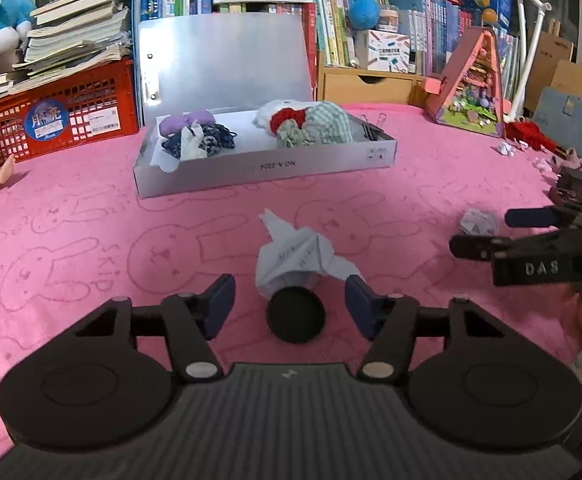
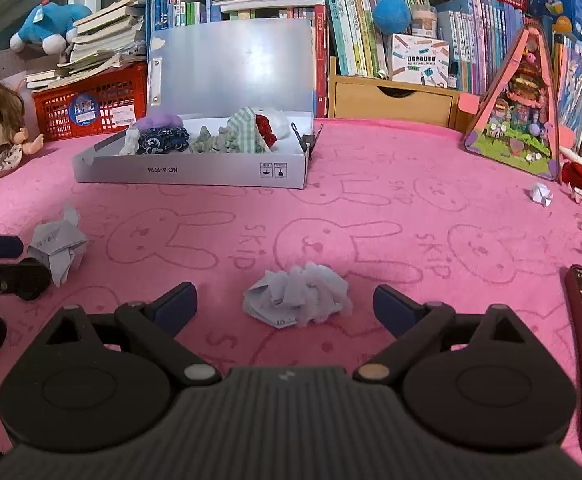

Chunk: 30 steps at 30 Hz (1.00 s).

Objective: Organize objects
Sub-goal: 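Move both grippers back to the remaining items on the table, then grasp the black lid with the left gripper while the right gripper grasps the white lace cloth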

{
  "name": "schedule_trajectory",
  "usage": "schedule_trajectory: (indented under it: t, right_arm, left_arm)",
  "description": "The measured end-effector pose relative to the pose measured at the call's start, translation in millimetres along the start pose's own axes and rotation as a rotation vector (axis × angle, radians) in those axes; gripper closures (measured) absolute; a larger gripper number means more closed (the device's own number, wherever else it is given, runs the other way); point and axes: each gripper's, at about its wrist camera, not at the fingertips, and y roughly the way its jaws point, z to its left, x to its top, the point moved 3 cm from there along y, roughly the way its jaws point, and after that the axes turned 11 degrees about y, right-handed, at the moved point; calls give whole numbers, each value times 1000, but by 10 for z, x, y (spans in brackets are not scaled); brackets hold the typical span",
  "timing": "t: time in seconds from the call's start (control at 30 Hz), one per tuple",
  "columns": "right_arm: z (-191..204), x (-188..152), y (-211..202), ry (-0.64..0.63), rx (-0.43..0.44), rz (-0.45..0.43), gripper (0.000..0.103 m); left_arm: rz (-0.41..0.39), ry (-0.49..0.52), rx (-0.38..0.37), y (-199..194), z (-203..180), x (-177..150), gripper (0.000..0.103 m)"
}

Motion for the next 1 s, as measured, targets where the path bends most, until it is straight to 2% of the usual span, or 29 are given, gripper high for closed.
schedule_trajectory:
  t: [0.37, 0.6, 0.8, 0.93, 1.0]
  right_arm:
    - [-1, -27, 10, 2, -2, -3, 20]
    - [21, 1, 13, -39, -1, 2, 21]
    - [31, 60, 48, -126, -1, 19, 19]
    - [-25, 87, 72, -98, 38, 48, 22]
    - [-56, 76, 72, -65, 62, 55, 27]
  left_arm:
    - [32, -27, 16, 16, 12, -93, 53]
    - [26, -16, 29, 11, -10, -107, 54]
    - [24, -17, 25, 22, 0, -110, 54]
    - [24, -13, 26, 28, 5, -109, 54]
    - [25, -11, 26, 30, 6, -104, 54]
